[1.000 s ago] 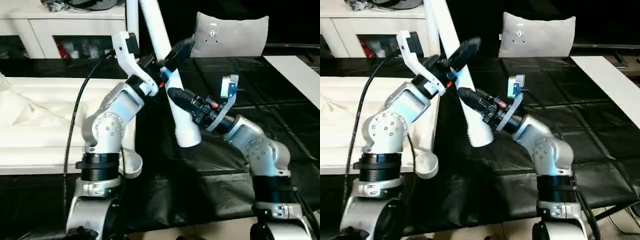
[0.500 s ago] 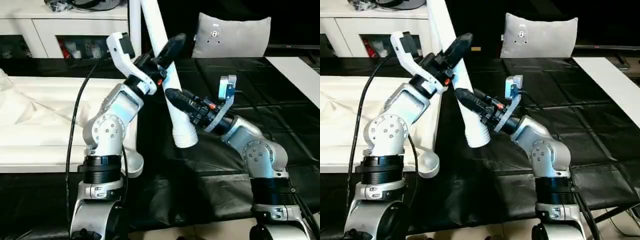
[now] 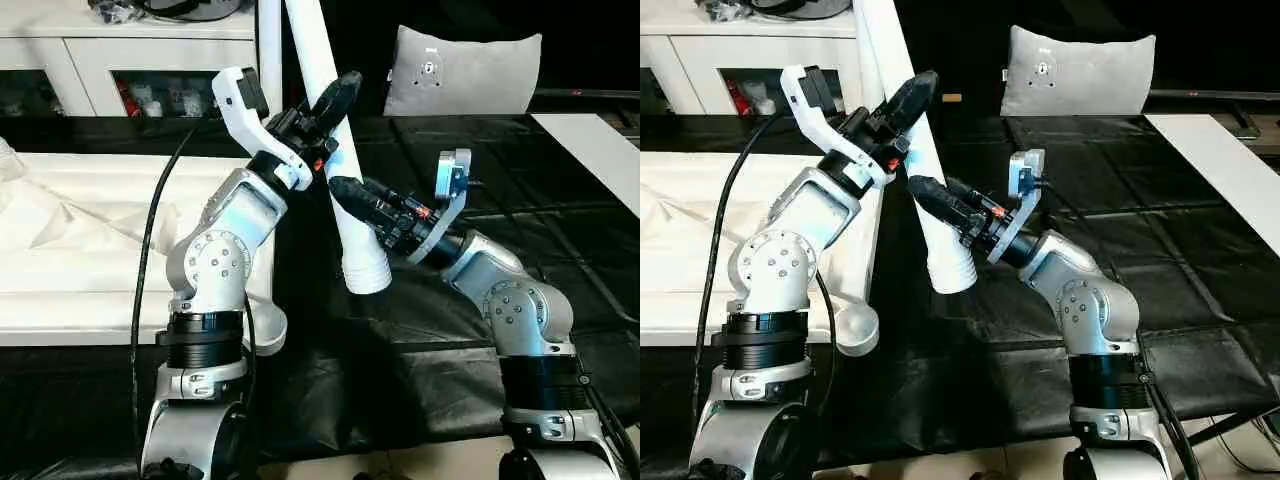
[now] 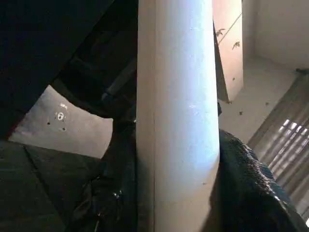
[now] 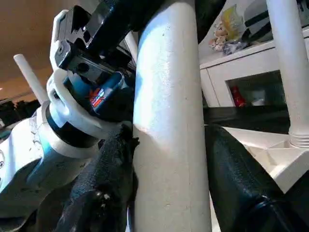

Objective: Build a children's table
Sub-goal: Pick table leg

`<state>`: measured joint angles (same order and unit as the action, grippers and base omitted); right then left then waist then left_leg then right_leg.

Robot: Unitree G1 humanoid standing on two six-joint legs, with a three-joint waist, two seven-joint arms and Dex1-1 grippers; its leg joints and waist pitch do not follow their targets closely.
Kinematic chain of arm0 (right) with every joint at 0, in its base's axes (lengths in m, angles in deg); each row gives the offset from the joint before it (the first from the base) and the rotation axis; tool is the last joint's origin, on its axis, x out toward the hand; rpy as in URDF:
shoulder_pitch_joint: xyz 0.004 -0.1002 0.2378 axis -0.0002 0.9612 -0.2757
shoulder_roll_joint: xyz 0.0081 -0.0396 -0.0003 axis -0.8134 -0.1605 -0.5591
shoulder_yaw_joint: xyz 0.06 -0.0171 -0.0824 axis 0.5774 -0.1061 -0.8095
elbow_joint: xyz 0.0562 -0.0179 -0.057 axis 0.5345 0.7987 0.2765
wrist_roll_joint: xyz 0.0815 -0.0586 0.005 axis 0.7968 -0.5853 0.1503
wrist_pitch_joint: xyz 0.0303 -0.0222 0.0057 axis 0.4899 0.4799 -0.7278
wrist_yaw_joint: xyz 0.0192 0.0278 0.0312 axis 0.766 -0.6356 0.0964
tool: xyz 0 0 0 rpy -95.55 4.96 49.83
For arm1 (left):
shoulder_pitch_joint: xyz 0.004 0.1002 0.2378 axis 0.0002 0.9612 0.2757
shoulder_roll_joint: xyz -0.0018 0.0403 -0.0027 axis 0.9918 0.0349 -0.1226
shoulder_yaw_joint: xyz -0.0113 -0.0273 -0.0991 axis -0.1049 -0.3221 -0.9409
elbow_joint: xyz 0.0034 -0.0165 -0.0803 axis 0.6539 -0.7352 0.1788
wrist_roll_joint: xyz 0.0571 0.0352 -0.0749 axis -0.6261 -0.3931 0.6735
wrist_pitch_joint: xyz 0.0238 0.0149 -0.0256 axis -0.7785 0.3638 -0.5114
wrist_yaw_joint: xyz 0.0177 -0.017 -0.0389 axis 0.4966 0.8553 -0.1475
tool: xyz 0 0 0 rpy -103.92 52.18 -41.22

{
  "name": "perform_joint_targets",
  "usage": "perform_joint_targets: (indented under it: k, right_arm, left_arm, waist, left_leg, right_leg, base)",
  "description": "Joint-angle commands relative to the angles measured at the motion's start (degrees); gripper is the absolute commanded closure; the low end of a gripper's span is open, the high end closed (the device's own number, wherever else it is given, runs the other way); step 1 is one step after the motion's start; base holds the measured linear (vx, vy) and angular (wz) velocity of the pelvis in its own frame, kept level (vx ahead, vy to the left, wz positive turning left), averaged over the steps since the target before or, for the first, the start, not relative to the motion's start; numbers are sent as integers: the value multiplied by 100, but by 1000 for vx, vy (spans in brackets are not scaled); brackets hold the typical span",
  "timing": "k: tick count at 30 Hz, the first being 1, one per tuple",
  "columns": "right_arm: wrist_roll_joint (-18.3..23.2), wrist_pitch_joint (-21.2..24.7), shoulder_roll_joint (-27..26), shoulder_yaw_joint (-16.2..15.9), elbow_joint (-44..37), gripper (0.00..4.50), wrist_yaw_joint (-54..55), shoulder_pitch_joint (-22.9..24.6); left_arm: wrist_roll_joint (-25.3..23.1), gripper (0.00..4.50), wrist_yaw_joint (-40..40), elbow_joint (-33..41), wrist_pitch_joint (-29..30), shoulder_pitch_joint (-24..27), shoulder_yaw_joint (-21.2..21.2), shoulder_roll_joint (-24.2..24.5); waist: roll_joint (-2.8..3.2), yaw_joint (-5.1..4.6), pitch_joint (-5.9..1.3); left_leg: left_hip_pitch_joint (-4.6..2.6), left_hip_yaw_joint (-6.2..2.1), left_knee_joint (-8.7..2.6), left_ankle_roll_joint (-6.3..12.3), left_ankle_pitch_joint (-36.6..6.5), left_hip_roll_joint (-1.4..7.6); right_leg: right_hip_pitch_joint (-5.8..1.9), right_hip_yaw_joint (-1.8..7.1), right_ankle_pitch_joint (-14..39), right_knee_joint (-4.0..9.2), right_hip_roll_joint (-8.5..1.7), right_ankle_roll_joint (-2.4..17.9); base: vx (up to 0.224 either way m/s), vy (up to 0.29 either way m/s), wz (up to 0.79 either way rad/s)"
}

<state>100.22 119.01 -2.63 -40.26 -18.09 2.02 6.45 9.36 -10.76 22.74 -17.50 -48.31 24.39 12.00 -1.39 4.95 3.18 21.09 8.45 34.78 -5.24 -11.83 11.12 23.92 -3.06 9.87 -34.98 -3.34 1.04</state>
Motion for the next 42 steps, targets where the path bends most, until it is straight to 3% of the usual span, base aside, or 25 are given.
perform_joint_targets:
  k: [1, 4, 7, 11, 22, 23, 24, 27, 31, 35, 42]
  right_arm:
    - [-35, -49, 24, -38, 51, 270, 115, -52]
    - [-104, -103, 36, -78, 64, 270, 152, -54]
    - [-161, -87, 35, -65, 122, 202, 272, -75]
    - [-218, -45, 46, -11, 227, 176, 403, -121]
    - [-933, -405, 638, -404, 175, 83, 360, -61]
    - [-933, -405, 638, -404, 175, 78, 360, -61]
    - [-737, -71, 900, -346, 187, 78, 85, -143]
    - [-659, 44, 1074, -287, 265, 68, -73, -217]
    - [-728, 80, 1458, -570, 337, 65, -641, -267]
    - [-725, 196, 1567, -777, 324, 65, -965, -272]
    - [-750, 99, 1516, -1023, 367, 65, -1286, -315]
  left_arm:
    - [-34, 272, 58, 60, 39, -2, 160, -8]
    - [-114, 275, 57, 42, 16, -3, 204, 29]
    - [-151, 275, 59, 13, -10, -17, 211, 45]
    - [-242, 276, 62, -70, -66, -77, 211, 132]
    - [-633, 276, -139, -331, -119, -280, 322, 679]
    - [-633, 276, -139, -331, -119, -280, 322, 679]
    - [-644, 276, -225, -358, -113, -300, 362, 732]
    - [-627, 276, -296, -360, -101, -308, 396, 771]
    - [-653, 276, -645, -227, -125, -264, 607, 895]
    - [-679, 276, -1066, 2, -221, -162, 878, 982]
    - [-731, 276, -1560, 360, -373, -21, 1265, 1041]
  waist:
    - [-20, -9, -396]
    - [-12, -11, -399]
    - [3, -17, -398]
    - [1, -14, -403]
    - [3, 0, -412]
    - [6, -1, -407]
    - [2, 1, -412]
    - [-12, 10, -413]
    - [-17, 22, -411]
    - [-52, 11, -418]
    - [-39, 8, -409]
  left_leg:
    - [10, 52, -387, 210, -294, 115]
    - [3, 50, -386, 205, -289, 118]
    - [4, 50, -386, 199, -288, 118]
    - [-1, 49, -386, 170, -319, 109]
    - [-4, 46, -375, 152, -214, 106]
    - [-10, 51, -374, 137, -190, 104]
    - [-8, 51, -371, 154, -201, 96]
    - [-4, 56, -362, 239, -223, 100]
    - [1, 63, -352, 278, -234, 105]
    - [22, 53, -354, 333, -182, 112]
    - [5, 64, -351, 325, -254, 132]
  right_leg:
    - [-415, 223, 989, 402, -361, 923]
    - [-412, 222, 980, 400, -360, 917]
    - [-410, 222, 937, 399, -358, 933]
    - [-417, 221, 932, 394, -358, 924]
    - [-426, 222, 759, 363, -357, 914]
    - [-421, 224, 730, 358, -349, 933]
    - [-442, 222, 697, 357, -343, 973]
    - [-443, 221, 620, 346, -346, 1069]
    - [-440, 220, 743, 359, -360, 1089]
    - [-459, 214, 752, 344, -367, 1100]
    - [-431, 220, 839, 353, -374, 1151]
  base:
    - [0, 0, 0]
    - [0, 0, 0]
    - [0, 0, 0]
    - [0, 0, 0]
    - [0, 0, 0]
    - [0, 0, 0]
    - [0, 0, 0]
    - [0, 0, 0]
    - [0, 0, 0]
    - [0, 0, 0]
    - [0, 0, 0]
